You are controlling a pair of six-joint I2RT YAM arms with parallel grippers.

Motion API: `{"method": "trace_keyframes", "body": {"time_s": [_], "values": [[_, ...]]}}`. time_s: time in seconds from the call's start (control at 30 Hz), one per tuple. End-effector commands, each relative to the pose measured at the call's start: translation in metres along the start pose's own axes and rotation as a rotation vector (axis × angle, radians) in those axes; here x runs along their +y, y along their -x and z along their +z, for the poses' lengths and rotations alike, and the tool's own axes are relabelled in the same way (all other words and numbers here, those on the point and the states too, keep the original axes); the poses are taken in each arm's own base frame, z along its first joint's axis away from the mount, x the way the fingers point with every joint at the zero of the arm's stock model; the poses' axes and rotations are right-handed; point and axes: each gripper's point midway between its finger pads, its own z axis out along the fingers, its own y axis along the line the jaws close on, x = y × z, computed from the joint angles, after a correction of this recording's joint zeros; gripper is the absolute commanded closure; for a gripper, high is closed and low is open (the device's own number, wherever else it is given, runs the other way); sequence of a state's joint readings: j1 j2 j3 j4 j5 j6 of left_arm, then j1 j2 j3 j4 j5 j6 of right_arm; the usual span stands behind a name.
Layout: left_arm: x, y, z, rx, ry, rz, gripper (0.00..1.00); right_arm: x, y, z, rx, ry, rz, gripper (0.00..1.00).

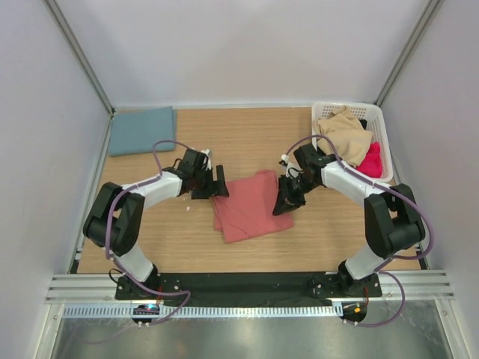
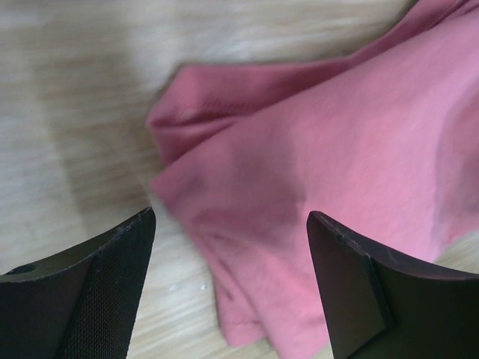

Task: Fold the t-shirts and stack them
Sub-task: Neatly place the folded tshirt to the corner

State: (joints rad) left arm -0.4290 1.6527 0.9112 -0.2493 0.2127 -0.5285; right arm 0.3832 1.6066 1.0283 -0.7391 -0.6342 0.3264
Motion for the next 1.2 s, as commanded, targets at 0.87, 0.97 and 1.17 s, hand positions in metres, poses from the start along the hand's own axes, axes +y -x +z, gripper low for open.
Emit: {"method": "trace_keyframes", "body": {"time_s": [0.87,0.97,1.17], "values": [[-0.026,-0.013,0.083,-0.017,0.011,-0.230,0.71,-0.009,-0.005,-0.011,-0.042,-0.029,-0.011,0.85],[-0.031,-0.009,0.083,-0.029,-0.017,-0.205,0.99,-0.010,-0.005,-0.010,-0.042,-0.033,-0.009,0.85],[-0.043,0.002,0.070,-0.050,-0.071,-0.087,1.00,-0.012,-0.006,-0.010,-0.035,-0.037,-0.016,0.85]]}}
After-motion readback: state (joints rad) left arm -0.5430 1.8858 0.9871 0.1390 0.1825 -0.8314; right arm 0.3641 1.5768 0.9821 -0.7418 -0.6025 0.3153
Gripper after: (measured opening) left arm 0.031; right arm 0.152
